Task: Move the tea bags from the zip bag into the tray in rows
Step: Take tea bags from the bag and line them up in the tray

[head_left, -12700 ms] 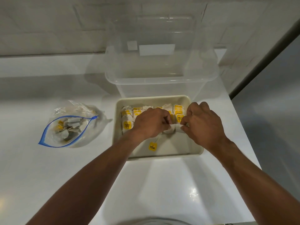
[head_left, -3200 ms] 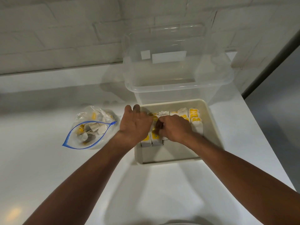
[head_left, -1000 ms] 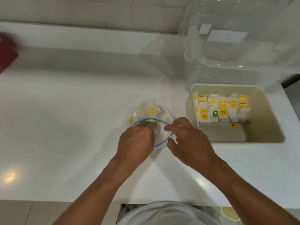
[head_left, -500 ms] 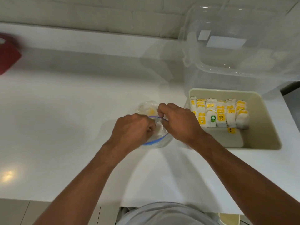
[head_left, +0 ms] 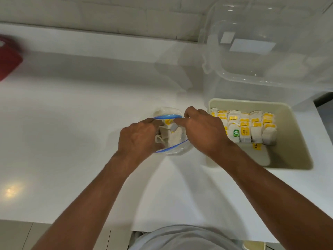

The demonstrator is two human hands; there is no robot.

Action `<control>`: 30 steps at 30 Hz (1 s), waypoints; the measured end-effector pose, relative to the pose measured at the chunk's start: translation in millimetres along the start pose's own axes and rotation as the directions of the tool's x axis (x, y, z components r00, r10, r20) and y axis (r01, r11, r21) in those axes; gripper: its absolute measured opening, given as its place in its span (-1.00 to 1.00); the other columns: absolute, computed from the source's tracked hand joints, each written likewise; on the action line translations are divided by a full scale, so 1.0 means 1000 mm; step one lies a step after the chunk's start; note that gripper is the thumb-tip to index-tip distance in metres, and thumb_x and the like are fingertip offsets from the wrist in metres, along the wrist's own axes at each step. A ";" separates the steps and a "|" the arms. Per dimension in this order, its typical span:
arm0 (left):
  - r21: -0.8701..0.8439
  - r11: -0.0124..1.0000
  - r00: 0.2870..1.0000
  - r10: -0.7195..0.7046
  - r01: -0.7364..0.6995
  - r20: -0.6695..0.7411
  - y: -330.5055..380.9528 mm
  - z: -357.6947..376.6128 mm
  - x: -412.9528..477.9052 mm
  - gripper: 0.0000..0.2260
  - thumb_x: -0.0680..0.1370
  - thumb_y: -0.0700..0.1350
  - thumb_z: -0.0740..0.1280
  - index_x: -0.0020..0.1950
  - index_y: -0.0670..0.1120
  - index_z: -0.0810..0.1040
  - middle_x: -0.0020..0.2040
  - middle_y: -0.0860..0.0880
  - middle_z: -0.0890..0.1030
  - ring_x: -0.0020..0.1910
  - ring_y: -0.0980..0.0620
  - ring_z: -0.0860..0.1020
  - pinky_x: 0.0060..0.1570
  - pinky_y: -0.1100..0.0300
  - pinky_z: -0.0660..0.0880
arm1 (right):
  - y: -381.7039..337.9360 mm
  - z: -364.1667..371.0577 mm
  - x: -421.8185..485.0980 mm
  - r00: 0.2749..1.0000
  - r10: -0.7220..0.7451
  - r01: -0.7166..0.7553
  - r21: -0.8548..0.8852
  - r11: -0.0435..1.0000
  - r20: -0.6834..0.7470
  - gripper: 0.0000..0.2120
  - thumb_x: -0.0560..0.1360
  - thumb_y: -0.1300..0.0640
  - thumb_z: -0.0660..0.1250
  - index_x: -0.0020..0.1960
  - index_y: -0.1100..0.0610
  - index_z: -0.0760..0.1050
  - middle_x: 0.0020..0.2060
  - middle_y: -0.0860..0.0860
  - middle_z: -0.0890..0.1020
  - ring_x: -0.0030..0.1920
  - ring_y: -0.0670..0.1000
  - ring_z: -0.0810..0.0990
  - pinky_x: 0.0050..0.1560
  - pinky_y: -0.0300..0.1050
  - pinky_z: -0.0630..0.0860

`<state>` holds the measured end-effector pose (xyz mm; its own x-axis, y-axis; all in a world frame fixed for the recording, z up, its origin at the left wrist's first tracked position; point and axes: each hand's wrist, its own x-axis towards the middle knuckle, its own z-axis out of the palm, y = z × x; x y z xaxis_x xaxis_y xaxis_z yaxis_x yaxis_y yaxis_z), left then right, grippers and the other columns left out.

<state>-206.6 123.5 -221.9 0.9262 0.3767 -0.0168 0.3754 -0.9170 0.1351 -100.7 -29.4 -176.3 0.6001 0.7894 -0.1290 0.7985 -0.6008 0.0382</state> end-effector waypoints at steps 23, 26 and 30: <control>0.136 0.985 0.994 0.111 -0.109 -0.011 0.019 0.019 0.024 -0.79 0.48 0.08 0.30 -0.17 0.02 0.66 -0.20 0.02 0.64 -0.37 -0.05 0.52 -0.37 0.23 0.23 | -0.021 0.036 0.011 0.995 0.076 -0.063 -0.184 0.981 0.067 -0.76 0.21 -0.10 0.58 -0.25 0.02 0.66 -0.22 0.03 0.57 -0.18 0.10 0.56 -0.26 -0.07 0.39; 0.042 0.997 0.997 0.069 -0.067 -0.037 0.011 0.015 0.021 -0.74 0.53 0.17 0.22 -0.06 0.10 0.66 -0.18 0.05 0.63 -0.27 -0.03 0.55 -0.36 0.24 0.25 | -0.020 0.034 0.010 0.997 0.073 -0.072 -0.081 0.994 0.009 -0.83 0.24 -0.06 0.54 -0.26 0.00 0.65 -0.22 0.01 0.55 -0.22 0.08 0.57 -0.36 -0.12 0.32; -0.327 0.941 0.996 -0.063 0.082 0.070 -0.004 -0.010 0.018 -0.84 0.50 0.19 0.30 -0.03 0.22 0.65 -0.18 0.19 0.66 -0.13 0.03 0.60 -0.19 0.15 0.52 | -0.013 0.017 -0.001 0.986 0.139 -0.124 0.152 0.980 -0.093 -0.78 0.53 -0.06 0.23 0.05 -0.04 0.61 0.01 0.01 0.51 -0.02 0.10 0.58 -0.25 -0.11 0.32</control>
<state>-192.0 135.4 -212.9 0.9010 0.4232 -0.0949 0.4181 -0.7893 0.4496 -112.5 -24.3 -193.6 0.7073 0.7063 -0.0298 0.7012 -0.7063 -0.0975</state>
